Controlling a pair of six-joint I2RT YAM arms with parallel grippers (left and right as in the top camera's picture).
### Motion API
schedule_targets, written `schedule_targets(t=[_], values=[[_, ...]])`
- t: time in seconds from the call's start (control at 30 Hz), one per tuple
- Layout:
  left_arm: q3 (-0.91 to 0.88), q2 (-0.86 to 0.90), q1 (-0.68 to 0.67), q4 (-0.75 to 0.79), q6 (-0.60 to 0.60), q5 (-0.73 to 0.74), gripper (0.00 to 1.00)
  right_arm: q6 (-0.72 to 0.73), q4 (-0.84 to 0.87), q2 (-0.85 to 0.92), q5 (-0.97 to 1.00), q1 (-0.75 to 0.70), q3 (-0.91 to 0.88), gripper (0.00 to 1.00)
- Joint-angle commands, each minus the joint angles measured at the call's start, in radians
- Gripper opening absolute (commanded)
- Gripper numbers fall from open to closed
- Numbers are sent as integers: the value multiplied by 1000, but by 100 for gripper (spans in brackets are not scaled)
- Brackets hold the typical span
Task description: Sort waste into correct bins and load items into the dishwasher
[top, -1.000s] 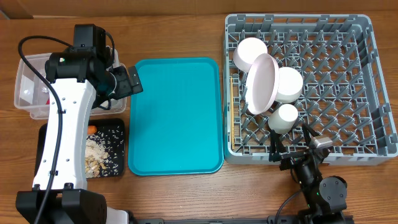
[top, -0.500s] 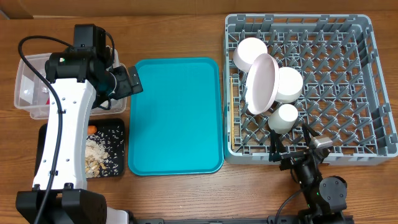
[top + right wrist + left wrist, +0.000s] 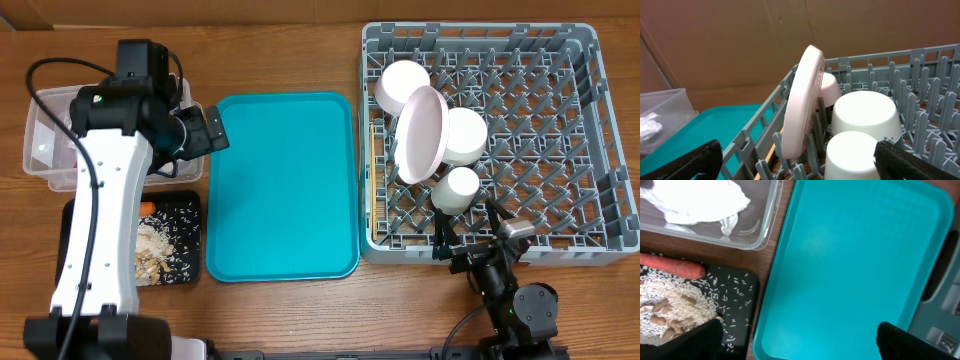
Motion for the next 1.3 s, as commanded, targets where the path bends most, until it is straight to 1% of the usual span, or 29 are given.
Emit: schedule_targets(t=[0.0, 0.37, 0.5, 0.63, 0.9, 0.97, 1.07, 1.2, 1.27], values=[[4, -134, -9, 1, 13, -6, 100, -3, 6, -12, -6, -3, -10, 100], [2, -427, -9, 1, 13, -6, 100, -3, 6, -12, -6, -3, -10, 100], [-40, -510, -8, 1, 13, -6, 100, -3, 6, -12, -6, -3, -10, 100], [-174, -613, -6, 1, 13, -6, 100, -3, 6, -12, -6, -3, -10, 100], [-539, -821, -6, 34, 13, -23, 100, -3, 6, -12, -6, -3, -10, 100], [-625, -861, -6, 73, 13, -22, 100, -3, 6, -12, -6, -3, -10, 100], [-760, -919, -6, 183, 12, -21, 100, -3, 6, -12, -6, -3, -10, 100], [-934, -988, -6, 394, 12, -5, 100, -3, 6, -12, -6, -3, -10, 100], [-1018, -1017, -6, 525, 12, 20, 100, -3, 6, -12, -6, -3, -10, 100]])
